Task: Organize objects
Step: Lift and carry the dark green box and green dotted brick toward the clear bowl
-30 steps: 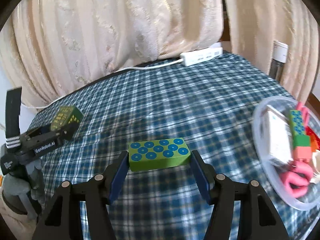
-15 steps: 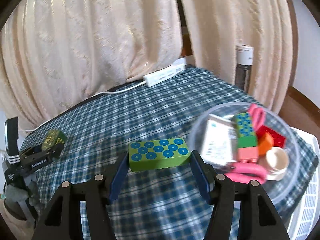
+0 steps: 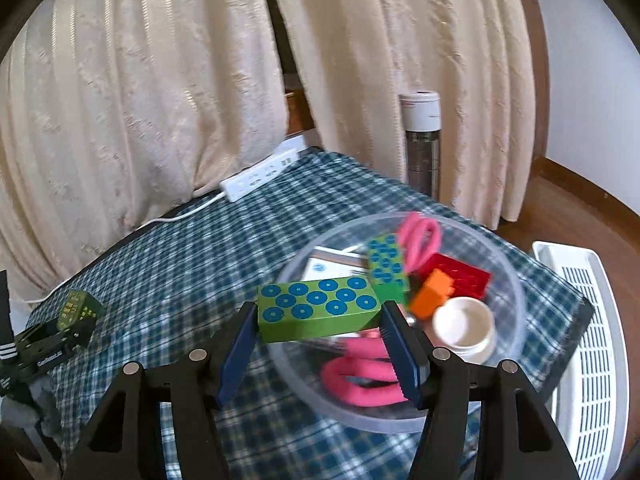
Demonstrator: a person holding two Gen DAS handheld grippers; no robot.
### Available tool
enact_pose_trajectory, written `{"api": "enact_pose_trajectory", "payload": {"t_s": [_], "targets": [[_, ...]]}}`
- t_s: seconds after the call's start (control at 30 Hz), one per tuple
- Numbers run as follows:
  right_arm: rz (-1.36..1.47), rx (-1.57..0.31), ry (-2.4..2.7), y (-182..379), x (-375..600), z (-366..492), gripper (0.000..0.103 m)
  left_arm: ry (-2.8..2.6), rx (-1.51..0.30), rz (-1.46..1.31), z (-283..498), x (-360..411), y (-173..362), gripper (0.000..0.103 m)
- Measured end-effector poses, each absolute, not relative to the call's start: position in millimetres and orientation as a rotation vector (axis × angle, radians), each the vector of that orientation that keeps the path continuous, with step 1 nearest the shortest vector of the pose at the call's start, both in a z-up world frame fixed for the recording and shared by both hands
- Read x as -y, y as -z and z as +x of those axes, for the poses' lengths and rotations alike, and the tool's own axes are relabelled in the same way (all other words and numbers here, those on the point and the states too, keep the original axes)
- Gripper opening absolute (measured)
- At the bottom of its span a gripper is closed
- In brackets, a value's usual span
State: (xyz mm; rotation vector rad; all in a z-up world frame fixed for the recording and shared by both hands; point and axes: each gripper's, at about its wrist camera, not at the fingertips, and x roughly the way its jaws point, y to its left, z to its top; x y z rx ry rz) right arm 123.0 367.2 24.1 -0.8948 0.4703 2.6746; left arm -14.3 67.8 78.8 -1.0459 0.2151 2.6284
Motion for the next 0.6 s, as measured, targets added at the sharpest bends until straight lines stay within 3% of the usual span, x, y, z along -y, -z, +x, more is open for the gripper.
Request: {"api": "enact_pose_trajectory", "payload": {"t_s": [0.6], "targets": [[-0.86, -0.56, -2.581, -6.3, -442.8, 138.6, 0.065, -2.517, -0.27, -1.008, -1.7, -157.9, -90.8, 0.067]]}}
